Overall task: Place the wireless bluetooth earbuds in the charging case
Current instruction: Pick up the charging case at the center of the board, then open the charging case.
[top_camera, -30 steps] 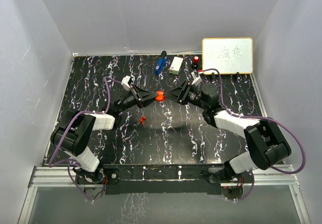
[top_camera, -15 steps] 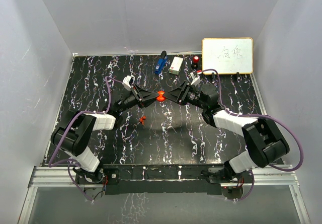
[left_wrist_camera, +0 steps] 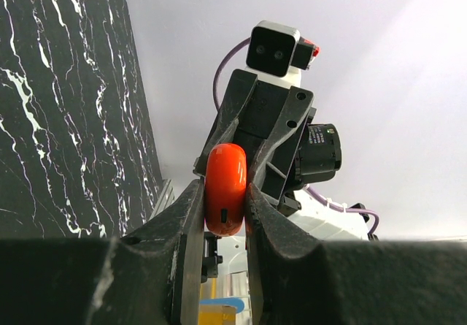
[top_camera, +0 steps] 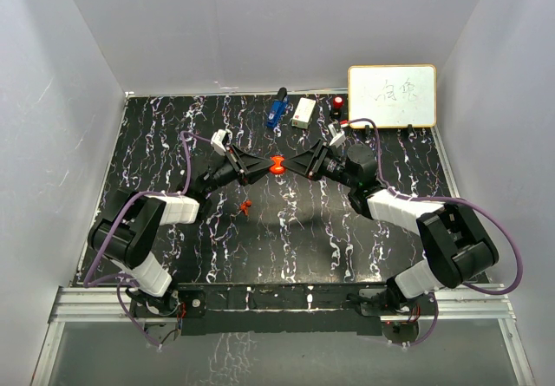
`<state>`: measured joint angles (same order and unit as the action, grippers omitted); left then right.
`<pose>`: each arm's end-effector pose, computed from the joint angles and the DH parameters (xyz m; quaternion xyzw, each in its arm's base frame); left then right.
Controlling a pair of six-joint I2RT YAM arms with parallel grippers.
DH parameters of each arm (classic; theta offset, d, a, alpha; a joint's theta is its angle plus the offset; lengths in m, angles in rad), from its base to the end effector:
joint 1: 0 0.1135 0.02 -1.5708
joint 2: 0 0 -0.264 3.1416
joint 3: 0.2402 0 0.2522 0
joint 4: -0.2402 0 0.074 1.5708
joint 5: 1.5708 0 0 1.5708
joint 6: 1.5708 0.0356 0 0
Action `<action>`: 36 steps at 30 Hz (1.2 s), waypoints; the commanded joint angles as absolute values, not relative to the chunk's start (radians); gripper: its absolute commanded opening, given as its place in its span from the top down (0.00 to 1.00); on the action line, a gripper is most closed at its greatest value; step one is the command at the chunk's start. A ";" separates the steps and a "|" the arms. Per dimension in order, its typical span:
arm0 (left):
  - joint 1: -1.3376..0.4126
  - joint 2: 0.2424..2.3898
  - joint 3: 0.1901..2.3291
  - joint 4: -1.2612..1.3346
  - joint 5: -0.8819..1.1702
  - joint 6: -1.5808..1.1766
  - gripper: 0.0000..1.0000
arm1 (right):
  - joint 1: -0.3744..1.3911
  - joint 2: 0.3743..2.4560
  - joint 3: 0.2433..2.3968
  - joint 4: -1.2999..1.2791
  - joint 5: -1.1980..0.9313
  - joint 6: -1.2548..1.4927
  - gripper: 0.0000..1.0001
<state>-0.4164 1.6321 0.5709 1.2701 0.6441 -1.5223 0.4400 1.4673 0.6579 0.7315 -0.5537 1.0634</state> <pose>0.2733 -0.1442 0.2137 -0.1044 0.6373 -0.7204 0.2527 0.2717 0.1486 0.2320 0.0399 0.7290 0.5926 0.3401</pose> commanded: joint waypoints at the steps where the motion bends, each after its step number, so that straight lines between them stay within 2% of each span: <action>1: -0.423 1.636 0.601 1.325 0.654 -1.520 1.00 | 0.434 1.463 0.656 0.803 -0.566 1.063 0.81; 3: -0.423 1.645 0.600 1.330 0.654 -1.525 1.00 | 0.436 1.458 0.653 0.807 -0.563 1.065 0.82; 4: -0.423 1.649 0.601 1.335 0.655 -1.526 0.97 | 0.435 1.455 0.652 0.808 -0.562 1.065 0.83; 9: -0.423 1.664 0.592 1.328 0.654 -1.519 0.57 | 0.436 1.438 0.647 0.810 -0.544 1.062 0.84; 12: -0.423 1.665 0.587 1.306 0.651 -1.503 0.47 | 0.433 1.429 0.644 0.806 -0.537 1.060 0.85; 26: -0.424 1.603 0.588 1.123 0.641 -1.406 0.44 | 0.425 1.418 0.647 0.798 -0.530 1.060 0.87; 36: -0.423 1.646 0.588 1.125 0.639 -1.405 0.44 | 0.424 1.416 0.655 0.814 -0.545 1.079 0.89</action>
<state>-0.4194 1.6474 0.5758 1.1351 0.6392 -1.4277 0.4232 1.4590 0.6430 0.7300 -0.5327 1.0649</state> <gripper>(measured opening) 0.561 0.236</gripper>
